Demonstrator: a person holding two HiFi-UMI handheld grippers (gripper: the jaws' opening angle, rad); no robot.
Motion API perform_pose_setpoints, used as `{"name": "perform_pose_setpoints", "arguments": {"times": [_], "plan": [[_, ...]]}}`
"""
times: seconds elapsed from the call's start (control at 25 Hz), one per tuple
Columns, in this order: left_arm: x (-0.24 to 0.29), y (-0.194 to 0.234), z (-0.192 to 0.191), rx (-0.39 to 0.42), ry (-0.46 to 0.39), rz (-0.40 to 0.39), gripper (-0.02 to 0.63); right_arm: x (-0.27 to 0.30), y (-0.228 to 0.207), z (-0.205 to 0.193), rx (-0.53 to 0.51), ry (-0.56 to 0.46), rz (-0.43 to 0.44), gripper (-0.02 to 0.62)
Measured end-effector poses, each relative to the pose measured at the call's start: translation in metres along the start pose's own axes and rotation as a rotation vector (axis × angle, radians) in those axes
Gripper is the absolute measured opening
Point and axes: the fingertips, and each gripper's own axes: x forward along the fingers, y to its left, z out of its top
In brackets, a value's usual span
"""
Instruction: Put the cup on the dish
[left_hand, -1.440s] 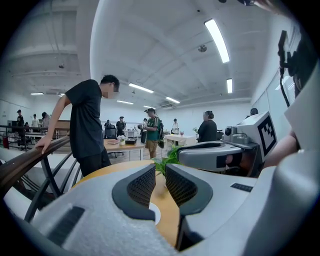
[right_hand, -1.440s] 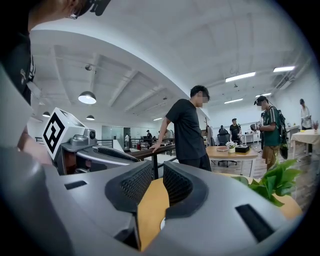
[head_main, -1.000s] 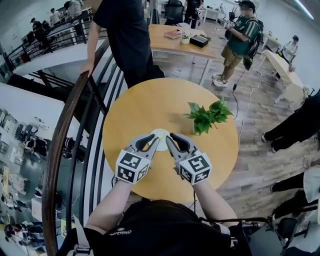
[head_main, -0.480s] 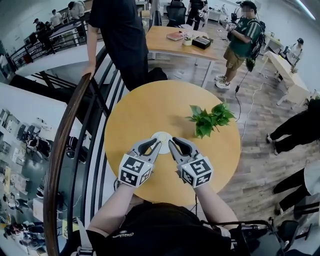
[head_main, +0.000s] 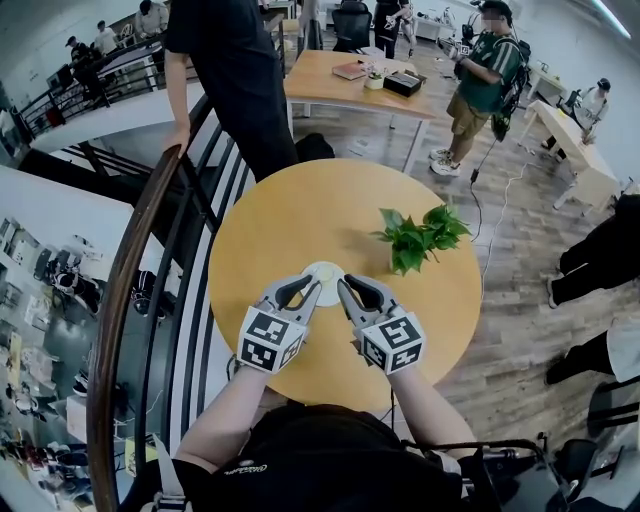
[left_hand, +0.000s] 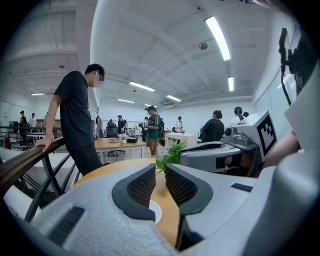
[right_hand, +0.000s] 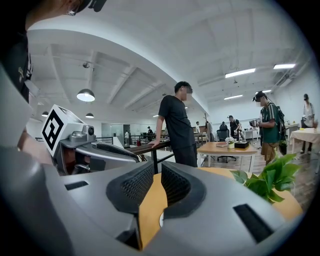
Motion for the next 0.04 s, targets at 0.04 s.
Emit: {"name": "perform_pose_setpoints", "arguments": {"times": [0.04], "plan": [[-0.0001,-0.0005,-0.0006,0.002,0.001,0.002,0.066,-0.0007,0.0003,-0.0006,0.000,0.000,0.001,0.051]]}}
